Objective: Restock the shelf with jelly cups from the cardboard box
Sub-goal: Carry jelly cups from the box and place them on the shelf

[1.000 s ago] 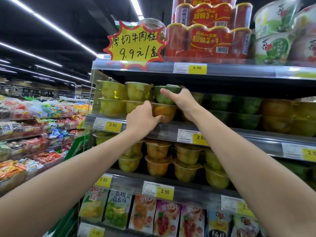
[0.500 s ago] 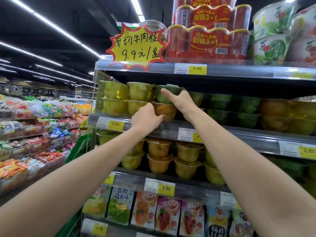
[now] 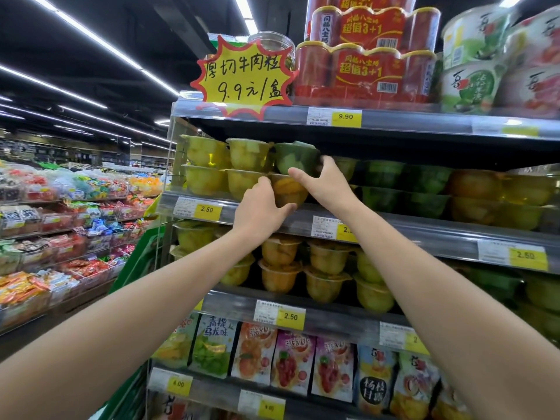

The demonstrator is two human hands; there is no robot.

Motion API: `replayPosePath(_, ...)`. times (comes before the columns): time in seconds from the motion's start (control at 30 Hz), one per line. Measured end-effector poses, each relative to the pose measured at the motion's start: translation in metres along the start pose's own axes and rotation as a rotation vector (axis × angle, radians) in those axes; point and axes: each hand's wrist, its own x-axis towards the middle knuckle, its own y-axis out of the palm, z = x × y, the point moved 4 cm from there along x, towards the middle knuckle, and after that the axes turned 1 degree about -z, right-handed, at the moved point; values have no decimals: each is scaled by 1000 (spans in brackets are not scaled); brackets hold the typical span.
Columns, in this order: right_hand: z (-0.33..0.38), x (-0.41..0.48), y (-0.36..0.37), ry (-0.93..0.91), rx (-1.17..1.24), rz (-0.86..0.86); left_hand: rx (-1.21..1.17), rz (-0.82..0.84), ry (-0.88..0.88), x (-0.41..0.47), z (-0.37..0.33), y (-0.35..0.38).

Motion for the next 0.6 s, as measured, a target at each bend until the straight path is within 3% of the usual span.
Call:
replayPosePath(0.17,4,-35,-13,-65,-177,18,127,42,27,-19,-10,1)
replayPosePath(0.4,0,-92,-28,-172,-446,173,362,226,93,-59,-33,-7)
replayPosePath(0.6,-20,-163,-38,-131,-520,338,487,358,122,-124,-44,-18)
